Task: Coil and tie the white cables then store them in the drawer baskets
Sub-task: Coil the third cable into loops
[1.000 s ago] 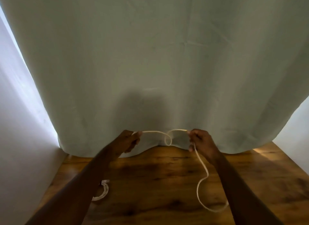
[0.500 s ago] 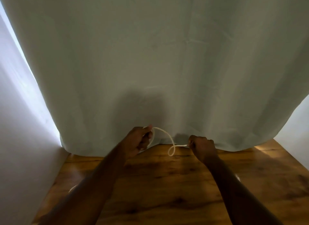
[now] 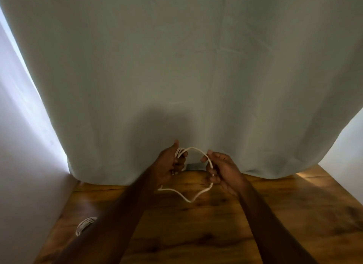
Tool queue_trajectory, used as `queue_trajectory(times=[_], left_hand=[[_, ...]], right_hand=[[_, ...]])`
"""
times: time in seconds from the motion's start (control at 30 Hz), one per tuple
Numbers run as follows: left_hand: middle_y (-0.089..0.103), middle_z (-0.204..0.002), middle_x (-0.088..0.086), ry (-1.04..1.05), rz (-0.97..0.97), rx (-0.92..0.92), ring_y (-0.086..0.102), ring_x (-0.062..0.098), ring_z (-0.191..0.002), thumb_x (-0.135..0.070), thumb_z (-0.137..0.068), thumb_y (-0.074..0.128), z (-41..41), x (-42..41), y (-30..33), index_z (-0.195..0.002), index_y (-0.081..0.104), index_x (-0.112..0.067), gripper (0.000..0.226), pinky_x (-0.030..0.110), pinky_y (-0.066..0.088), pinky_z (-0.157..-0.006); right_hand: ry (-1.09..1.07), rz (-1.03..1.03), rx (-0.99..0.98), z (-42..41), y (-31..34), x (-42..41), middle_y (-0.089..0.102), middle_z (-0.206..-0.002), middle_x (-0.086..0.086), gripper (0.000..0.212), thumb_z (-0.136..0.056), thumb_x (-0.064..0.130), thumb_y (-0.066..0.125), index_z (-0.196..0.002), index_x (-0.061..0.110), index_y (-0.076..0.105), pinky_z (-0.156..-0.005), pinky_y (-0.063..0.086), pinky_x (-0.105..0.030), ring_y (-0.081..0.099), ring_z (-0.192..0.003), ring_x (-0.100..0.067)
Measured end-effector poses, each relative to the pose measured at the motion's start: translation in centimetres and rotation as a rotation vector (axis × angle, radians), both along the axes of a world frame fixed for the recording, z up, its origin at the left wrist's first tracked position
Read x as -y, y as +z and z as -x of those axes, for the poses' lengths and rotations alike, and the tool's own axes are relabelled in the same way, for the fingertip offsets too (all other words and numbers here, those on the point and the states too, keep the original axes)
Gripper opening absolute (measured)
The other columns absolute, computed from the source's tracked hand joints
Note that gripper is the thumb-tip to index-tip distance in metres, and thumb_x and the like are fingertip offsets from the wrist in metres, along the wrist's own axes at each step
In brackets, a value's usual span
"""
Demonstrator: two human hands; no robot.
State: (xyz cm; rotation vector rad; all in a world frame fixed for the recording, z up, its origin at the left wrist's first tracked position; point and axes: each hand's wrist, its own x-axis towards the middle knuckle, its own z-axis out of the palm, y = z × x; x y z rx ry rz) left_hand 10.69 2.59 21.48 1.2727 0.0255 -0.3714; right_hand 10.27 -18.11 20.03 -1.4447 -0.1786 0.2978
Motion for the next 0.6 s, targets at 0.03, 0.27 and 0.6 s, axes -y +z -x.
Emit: queue_trajectory(times=[0.03, 0.27, 0.6], left_hand=[[0.034, -0.047, -0.004, -0.013, -0.013, -0.014, 0.026, 0.008, -0.035, -0.062, -0.099, 0.018, 0.0, -0.3, -0.2, -0.082, 0.061, -0.008, 0.071, 0.023, 0.021, -0.040], [0.038, -0.055, -0.003, -0.186, -0.245, -0.025, 0.030, 0.007, -0.040, -0.068, -0.091, 0.031, 1.8, 1.3, 0.2, -0.108, 0.060, -0.005, 0.072, 0.022, 0.026, -0.042], [0.032, -0.055, -0.007, -0.310, 0.233, 0.206, 0.025, 0.003, -0.041, -0.035, -0.104, 0.034, 2.6, 2.4, 3.2, -0.129, 0.048, 0.011, 0.055, 0.021, 0.019, -0.043]], right_hand=[[-0.020, 0.034, 0.077, -0.3, 0.2, 0.1, 0.042, -0.056, -0.003, 0.035, -0.102, 0.035, 0.052, -0.088, 0.009, 0.072, -0.056, 0.048, -0.038, 0.040, -0.042, -0.014], [-0.280, 0.245, 0.487, -1.7, 3.5, -1.3, 0.056, -0.052, 0.020, 0.030, -0.103, 0.019, 0.055, -0.077, 0.012, 0.069, -0.055, 0.036, -0.012, 0.053, -0.048, 0.004], [-0.190, 0.147, 0.363, -0.8, -1.7, -3.4, 0.070, -0.069, -0.012, 0.033, -0.107, 0.015, 0.042, -0.095, 0.006, 0.072, -0.042, 0.039, -0.023, 0.057, -0.051, -0.024]])
